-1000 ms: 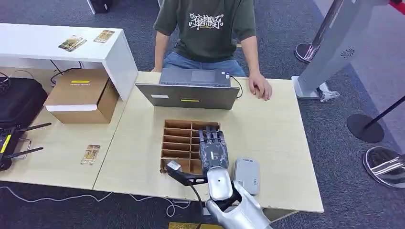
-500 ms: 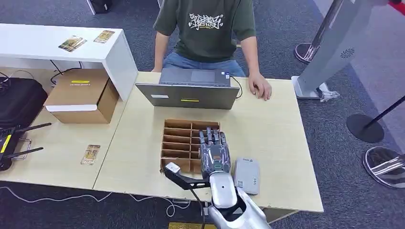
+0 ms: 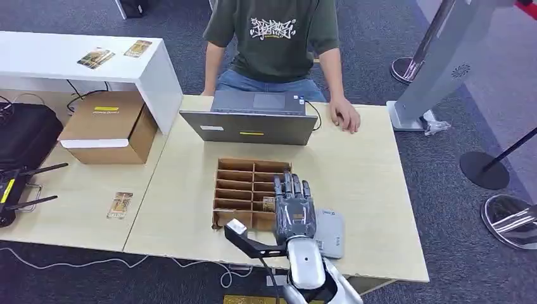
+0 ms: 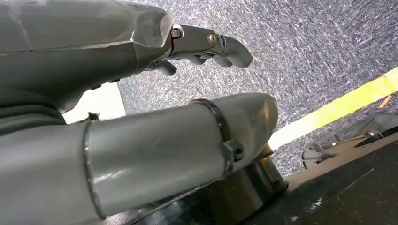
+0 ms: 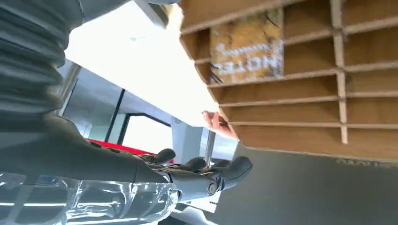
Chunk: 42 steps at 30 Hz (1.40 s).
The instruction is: Pass the card to the sensor for recognition and then transmit it.
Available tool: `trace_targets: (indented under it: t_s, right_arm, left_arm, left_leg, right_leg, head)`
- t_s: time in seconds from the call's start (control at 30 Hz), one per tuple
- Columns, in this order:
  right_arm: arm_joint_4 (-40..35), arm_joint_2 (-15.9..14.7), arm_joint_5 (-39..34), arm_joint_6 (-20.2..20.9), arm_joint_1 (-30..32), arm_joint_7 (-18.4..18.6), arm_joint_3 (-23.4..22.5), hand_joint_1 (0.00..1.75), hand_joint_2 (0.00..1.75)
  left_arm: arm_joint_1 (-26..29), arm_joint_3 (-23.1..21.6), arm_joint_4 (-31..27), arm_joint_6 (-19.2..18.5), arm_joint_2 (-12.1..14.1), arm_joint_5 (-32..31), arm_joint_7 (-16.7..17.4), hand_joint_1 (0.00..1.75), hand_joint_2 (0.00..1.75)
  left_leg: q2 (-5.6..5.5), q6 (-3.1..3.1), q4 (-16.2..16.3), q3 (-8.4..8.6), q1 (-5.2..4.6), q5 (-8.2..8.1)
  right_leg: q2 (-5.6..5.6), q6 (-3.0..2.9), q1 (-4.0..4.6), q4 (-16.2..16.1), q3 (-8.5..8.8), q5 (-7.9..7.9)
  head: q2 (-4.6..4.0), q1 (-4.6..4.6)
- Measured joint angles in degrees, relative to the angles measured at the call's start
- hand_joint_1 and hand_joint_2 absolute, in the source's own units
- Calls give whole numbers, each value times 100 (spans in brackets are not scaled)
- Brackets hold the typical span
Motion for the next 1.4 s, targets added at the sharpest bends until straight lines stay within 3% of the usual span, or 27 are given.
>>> trace_targets:
  t_s: [0.2, 0.77, 1.4]
  right_arm:
    - [-467, -214, 46, 70, 339, 28, 0, 0, 175]
    - [-655, -402, -188, 216, 677, -50, 140, 0, 175]
    - [940, 265, -599, -363, -276, -564, 571, 0, 175]
  left_arm:
    - [14, 0, 0, 55, 2, 24, 0, 0, 0]
    - [25, 0, 0, 55, 2, 24, -2, 0, 0]
    - [-57, 0, 0, -68, -31, -33, 136, 0, 0]
  left_leg:
    - [0, 0, 0, 0, 0, 0]
    - [0, 0, 0, 0, 0, 0]
    - [-1, -1, 0, 1, 3, 1]
  right_leg:
    - [1, 0, 0, 0, 1, 0]
    - [1, 0, 0, 0, 2, 0]
    - [-1, -1, 2, 2, 3, 0]
  head:
    - [0, -2]
    - [0, 0]
    - [0, 2]
